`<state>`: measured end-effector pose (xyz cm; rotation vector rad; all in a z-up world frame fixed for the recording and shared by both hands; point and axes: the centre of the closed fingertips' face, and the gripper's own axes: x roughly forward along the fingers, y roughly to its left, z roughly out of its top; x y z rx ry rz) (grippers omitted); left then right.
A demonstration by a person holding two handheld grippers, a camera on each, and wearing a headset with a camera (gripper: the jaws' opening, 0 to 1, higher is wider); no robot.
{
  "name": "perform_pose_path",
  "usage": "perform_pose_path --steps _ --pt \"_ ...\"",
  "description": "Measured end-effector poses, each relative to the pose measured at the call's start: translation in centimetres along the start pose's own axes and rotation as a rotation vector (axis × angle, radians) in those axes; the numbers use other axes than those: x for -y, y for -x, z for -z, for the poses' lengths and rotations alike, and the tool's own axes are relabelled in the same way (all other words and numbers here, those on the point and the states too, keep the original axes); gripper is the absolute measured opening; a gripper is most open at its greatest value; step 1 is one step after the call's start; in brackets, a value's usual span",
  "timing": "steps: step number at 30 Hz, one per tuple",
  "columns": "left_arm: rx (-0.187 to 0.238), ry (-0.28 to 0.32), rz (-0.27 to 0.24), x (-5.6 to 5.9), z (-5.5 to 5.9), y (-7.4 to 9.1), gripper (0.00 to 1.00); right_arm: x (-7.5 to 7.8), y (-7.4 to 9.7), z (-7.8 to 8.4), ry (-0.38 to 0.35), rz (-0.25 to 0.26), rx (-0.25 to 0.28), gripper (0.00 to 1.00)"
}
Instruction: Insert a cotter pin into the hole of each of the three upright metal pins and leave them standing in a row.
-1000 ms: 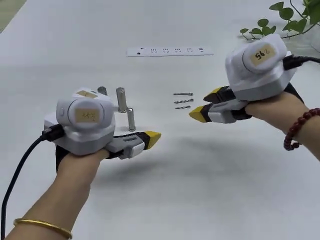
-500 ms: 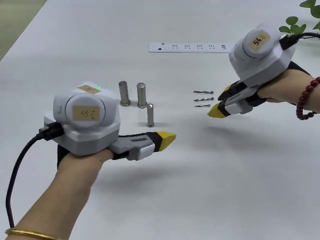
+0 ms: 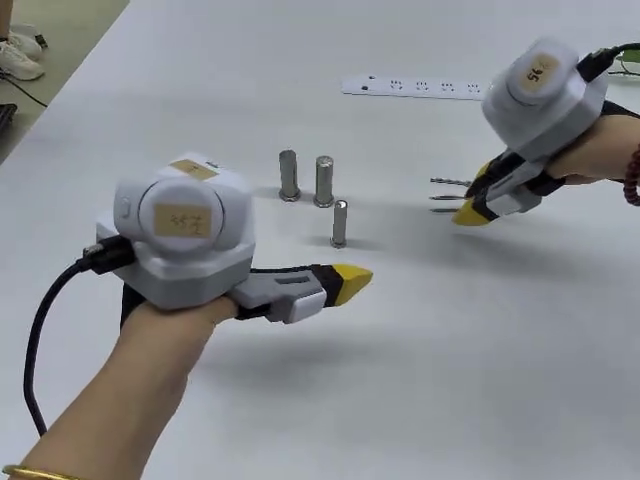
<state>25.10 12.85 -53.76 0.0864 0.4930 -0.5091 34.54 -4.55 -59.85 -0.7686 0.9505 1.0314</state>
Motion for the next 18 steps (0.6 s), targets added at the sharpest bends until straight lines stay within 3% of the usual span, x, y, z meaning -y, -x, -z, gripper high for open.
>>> perform_pose_path --steps 8,18 --pt "-0.010 -0.001 0.003 -0.1 0.4 0.4 0.96 0.3 -1.8 0.4 0.059 -0.027 -0.056 0.14" --pt "-0.023 -0.004 0.012 -0.1 1.0 0.8 0.93 0.1 -1.7 0.1 0.047 -0.058 -0.072 0.07"
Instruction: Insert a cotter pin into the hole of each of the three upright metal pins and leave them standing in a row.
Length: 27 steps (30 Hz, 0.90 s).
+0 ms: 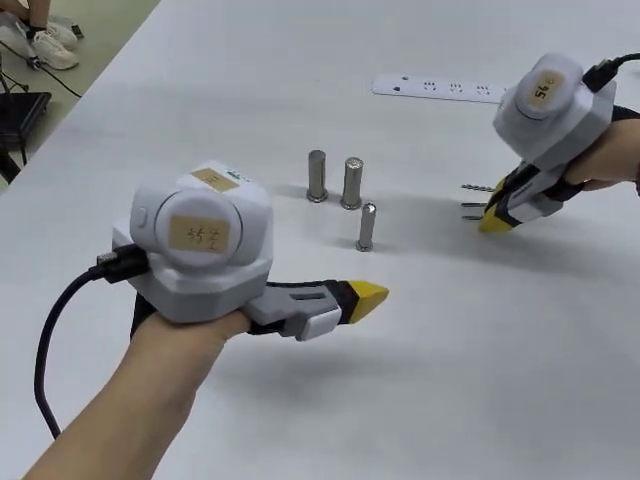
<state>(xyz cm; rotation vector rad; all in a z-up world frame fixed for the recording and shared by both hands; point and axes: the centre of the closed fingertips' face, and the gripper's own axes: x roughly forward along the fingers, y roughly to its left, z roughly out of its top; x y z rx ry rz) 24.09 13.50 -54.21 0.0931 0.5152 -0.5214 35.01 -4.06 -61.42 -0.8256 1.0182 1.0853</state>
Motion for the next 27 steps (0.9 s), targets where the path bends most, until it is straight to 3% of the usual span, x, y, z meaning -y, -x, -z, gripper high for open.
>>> perform_pose_path --steps 2,16,20,24,27 --pt "0.000 0.000 0.000 -0.02 0.03 0.04 0.93 0.10 -0.06 -0.03 -0.021 -0.013 0.002 0.07" --pt "-0.018 -0.002 0.013 0.14 0.54 0.15 0.85 0.45 -0.12 -0.44 0.009 0.042 -0.012 0.00" --pt "-0.018 -0.003 0.021 0.29 0.51 0.20 0.83 0.39 -0.05 -0.61 0.016 0.057 0.009 0.00" --pt "-0.010 0.002 0.030 0.41 0.21 0.19 0.81 0.14 0.08 -0.53 0.015 0.058 0.063 0.00" --pt "-0.008 0.004 0.037 0.55 0.07 0.21 0.79 0.29 0.31 -0.39 0.023 0.088 0.078 0.00"
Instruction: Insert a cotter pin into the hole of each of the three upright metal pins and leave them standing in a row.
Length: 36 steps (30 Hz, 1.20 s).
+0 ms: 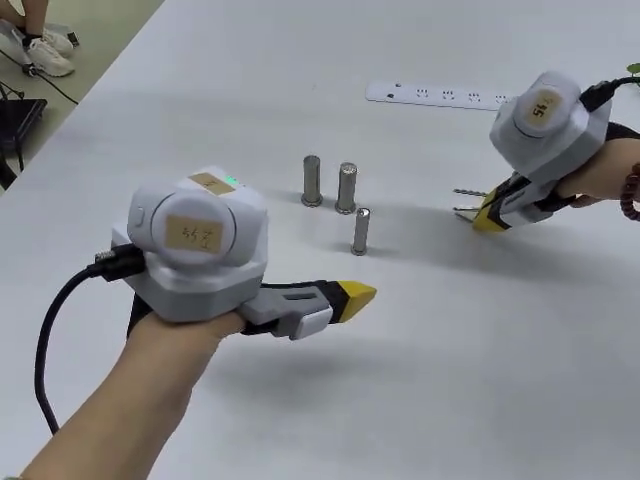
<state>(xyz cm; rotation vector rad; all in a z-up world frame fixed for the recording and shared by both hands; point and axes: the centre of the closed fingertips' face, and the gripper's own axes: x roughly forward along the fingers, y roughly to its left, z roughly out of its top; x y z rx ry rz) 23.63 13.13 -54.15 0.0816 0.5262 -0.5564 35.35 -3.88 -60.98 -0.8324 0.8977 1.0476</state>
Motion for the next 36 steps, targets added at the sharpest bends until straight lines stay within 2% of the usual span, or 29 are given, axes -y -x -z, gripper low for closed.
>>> perform_pose_path --steps 5,7,14,18,23,30,33,36 --pt "-0.005 -0.002 0.018 0.4 0.0 0.0 0.72 -0.3 1.0 -0.5 0.022 0.049 0.047 0.00" --pt "-0.004 -0.003 0.026 0.6 -0.1 0.0 0.69 0.1 0.8 -0.6 0.037 0.063 0.070 0.00" --pt "-0.002 -0.011 0.052 1.1 -0.6 -0.2 0.61 -2.0 2.3 -2.6 0.124 0.091 0.169 0.00" --pt "0.001 -0.011 0.067 1.4 -1.1 -0.5 0.56 -3.3 3.1 -3.5 0.182 0.100 0.204 0.00" --pt "0.008 -0.015 0.086 1.9 -1.8 -0.8 0.51 -4.8 3.9 -4.6 0.233 0.101 0.238 0.00" --pt "-0.007 -0.006 0.122 2.7 -2.0 -1.0 0.38 -6.9 4.9 -6.1 0.333 0.107 0.274 0.00" --pt "-0.009 0.002 0.135 3.0 -2.2 -1.0 0.33 -6.9 5.0 -6.6 0.378 0.108 0.286 0.00" --pt "-0.009 0.012 0.145 3.2 -2.4 -1.0 0.30 -8.0 5.5 -7.2 0.418 0.117 0.299 0.00"
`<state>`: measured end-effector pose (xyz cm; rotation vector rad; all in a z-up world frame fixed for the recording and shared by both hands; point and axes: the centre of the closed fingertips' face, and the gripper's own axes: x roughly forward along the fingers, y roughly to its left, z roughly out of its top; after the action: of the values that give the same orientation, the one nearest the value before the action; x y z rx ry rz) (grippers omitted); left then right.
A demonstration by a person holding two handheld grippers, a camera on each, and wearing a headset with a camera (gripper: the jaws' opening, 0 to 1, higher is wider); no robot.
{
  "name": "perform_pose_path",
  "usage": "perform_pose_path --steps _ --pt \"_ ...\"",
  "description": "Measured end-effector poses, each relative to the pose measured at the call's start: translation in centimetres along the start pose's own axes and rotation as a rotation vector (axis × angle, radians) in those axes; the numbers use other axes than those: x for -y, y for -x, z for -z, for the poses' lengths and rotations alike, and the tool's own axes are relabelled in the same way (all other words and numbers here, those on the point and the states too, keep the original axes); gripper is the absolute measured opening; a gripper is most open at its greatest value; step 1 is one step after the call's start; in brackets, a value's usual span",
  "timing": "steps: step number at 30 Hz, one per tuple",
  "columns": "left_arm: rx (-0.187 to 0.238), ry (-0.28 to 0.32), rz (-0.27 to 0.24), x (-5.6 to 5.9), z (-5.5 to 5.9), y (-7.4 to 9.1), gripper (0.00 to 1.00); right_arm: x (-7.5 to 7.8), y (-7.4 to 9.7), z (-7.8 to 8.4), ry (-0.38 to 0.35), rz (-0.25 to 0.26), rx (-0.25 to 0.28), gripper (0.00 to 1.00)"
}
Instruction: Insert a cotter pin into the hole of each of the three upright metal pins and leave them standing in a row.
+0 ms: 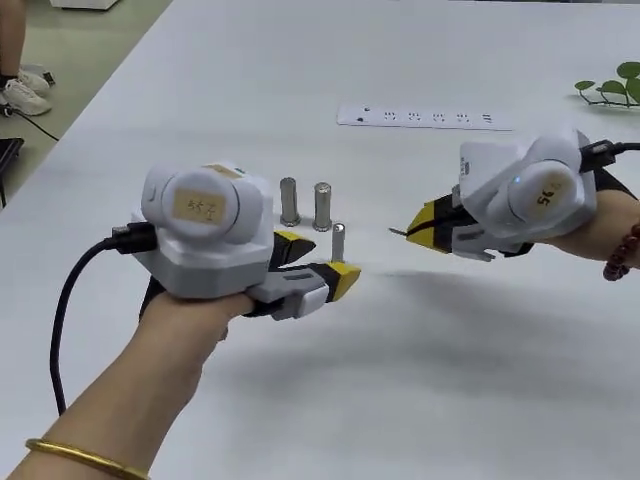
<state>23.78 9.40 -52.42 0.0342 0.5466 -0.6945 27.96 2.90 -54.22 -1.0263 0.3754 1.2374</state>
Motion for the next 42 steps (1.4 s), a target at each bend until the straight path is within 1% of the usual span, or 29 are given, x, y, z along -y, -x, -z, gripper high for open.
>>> perform_pose_path --steps 1,3,5,10,11,16,19,22,25,29,32,36,42 --pt "0.002 0.002 0.001 0.0 -0.1 0.0 0.29 -0.1 0.1 -0.3 0.008 0.001 0.004 0.00" --pt "0.007 -0.010 0.006 0.2 -0.2 0.0 0.28 0.1 0.1 -0.5 0.036 0.007 0.009 0.00" --pt "0.006 -0.008 0.012 0.4 -0.3 0.0 0.26 -0.4 0.2 -1.1 0.057 0.008 0.014 0.00" --pt "0.017 0.031 0.042 0.9 -0.6 0.0 0.20 -1.5 0.6 -2.7 0.120 0.006 0.034 0.00" --pt "0.022 0.049 0.052 1.1 -0.7 0.0 0.19 -1.6 0.7 -3.1 0.129 0.008 0.037 0.00" --pt "0.036 0.089 0.073 1.3 -1.0 -0.1 0.13 -2.2 0.9 -4.3 0.162 0.008 0.061 0.00" --pt "0.043 0.098 0.080 1.4 -1.1 -0.1 0.11 -2.4 0.9 -4.8 0.180 0.009 0.066 0.00" --pt "0.046 0.105 0.091 1.6 -1.2 -0.1 0.08 -2.5 0.9 -5.3 0.181 0.018 0.079 0.00" --pt "0.058 0.109 0.096 1.7 -1.4 -0.1 0.07 -2.5 0.9 -5.6 0.185 0.021 0.086 0.00" --pt "0.080 0.133 0.107 1.9 -1.7 0.0 0.05 -2.7 0.9 -5.8 0.187 0.021 0.089 0.00" --pt "0.093 0.152 0.107 1.9 -1.8 0.1 0.03 -2.8 1.0 -6.0 0.186 0.019 0.093 0.00" --pt "0.108 0.187 0.114 1.9 -1.7 0.2 0.01 -2.9 1.0 -6.2 0.179 0.014 0.096 0.00" --pt "0.118 0.233 0.123 1.9 -1.6 0.2 0.00 -3.1 0.9 -6.3 0.180 0.013 0.096 0.00"
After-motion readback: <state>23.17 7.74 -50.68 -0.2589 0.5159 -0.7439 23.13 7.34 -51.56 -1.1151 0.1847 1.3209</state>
